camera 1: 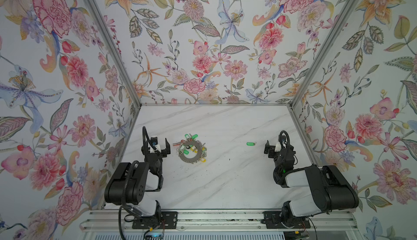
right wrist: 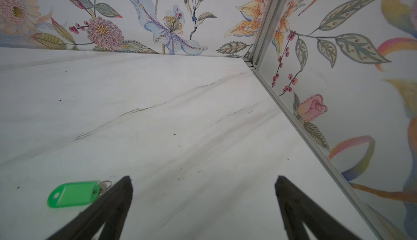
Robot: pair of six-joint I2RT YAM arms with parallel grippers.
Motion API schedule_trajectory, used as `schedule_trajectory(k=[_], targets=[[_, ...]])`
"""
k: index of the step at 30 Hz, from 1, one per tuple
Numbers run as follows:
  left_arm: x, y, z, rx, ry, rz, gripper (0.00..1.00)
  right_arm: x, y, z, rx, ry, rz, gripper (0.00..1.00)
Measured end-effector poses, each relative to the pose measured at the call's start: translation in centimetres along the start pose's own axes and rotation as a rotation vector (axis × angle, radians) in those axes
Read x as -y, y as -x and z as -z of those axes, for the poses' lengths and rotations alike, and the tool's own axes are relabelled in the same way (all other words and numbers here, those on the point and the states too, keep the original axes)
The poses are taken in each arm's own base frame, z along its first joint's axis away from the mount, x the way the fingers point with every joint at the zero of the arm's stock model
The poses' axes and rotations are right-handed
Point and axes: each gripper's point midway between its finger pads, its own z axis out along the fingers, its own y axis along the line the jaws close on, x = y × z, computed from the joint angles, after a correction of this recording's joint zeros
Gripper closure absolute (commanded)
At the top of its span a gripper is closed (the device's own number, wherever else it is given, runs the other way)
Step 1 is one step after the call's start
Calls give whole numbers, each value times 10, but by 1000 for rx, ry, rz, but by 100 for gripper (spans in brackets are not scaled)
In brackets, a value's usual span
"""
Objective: Remove the keys from the keyring
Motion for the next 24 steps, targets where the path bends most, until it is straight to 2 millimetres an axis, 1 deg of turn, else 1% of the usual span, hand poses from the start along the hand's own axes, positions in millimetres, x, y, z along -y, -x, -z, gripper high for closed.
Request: schedule_trajectory(k=[1,3,9,16,20,24], targets=[[0,-1,0,-4,-2,-5,1,1,-2,-4,-15,10,-4,1],[1,-4,0,-16,-7,-14,1,0,2,-8,-11,37,-12,1],[3,-6,0,-23,-15,-20,1,-12,2,-7,-10,85,-9,1],[6,-5,-1,-24,-29,-25,1,-13,2,-7,-9,95,-9,1],[8,0,-5,-12,-33,-31,1,-14,2,-7,-9,96,-9,1],[8,0,-6,-13,-34,-34,1,-15,2,-7,-10,104,-9,1]])
